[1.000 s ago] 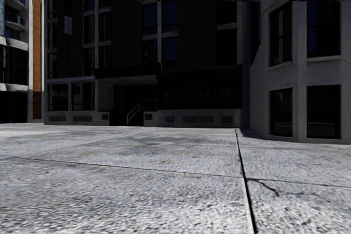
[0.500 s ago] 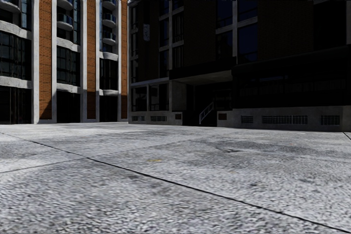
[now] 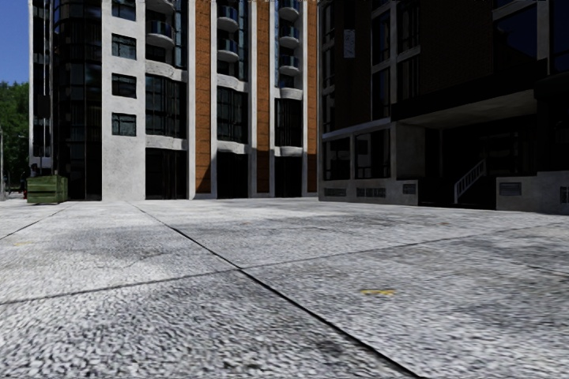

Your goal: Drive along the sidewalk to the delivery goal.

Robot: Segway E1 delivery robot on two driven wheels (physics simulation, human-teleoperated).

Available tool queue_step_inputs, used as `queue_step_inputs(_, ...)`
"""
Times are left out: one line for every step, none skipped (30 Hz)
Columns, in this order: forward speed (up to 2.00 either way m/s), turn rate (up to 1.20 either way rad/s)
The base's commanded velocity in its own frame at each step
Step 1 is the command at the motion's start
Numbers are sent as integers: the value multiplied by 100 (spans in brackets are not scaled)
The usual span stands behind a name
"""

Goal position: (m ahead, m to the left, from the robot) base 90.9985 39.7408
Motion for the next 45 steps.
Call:
queue_step_inputs(200, 0)
queue_step_inputs(200, 0)
queue_step_inputs(200, 0)
queue_step_inputs(200, 0)
queue_step_inputs(200, 0)
queue_step_inputs(200, 0)
queue_step_inputs(200, 0)
queue_step_inputs(200, 0)
queue_step_inputs(200, 0)
queue_step_inputs(200, 0)
queue_step_inputs(200, 0)
queue_step_inputs(200, 0)
queue_step_inputs(200, 0)
queue_step_inputs(200, 0)
queue_step_inputs(200, 0)
queue_step_inputs(200, 0)
queue_step_inputs(200, 0)
queue_step_inputs(200, 0)
queue_step_inputs(200, 0)
queue_step_inputs(200, 0)
queue_step_inputs(200, 0)
queue_step_inputs(200, 0)
queue_step_inputs(200, 0)
queue_step_inputs(200, 0)
queue_step_inputs(200, 0)
queue_step_inputs(200, 0)
queue_step_inputs(200, 0)
queue_step_inputs(200, 0)
queue_step_inputs(200, 0)
queue_step_inputs(200, 0)
queue_step_inputs(200, 0)
queue_step_inputs(200, 0)
queue_step_inputs(200, 0)
queue_step_inputs(200, 0)
queue_step_inputs(200, 0)
queue_step_inputs(200, 0)
queue_step_inputs(200, 0)
queue_step_inputs(200, 0)
queue_step_inputs(200, 0)
queue_step_inputs(200, 0)
queue_step_inputs(200, 0)
queue_step_inputs(200, 0)
queue_step_inputs(200, 0)
queue_step_inputs(200, 0)
queue_step_inputs(200, 0)
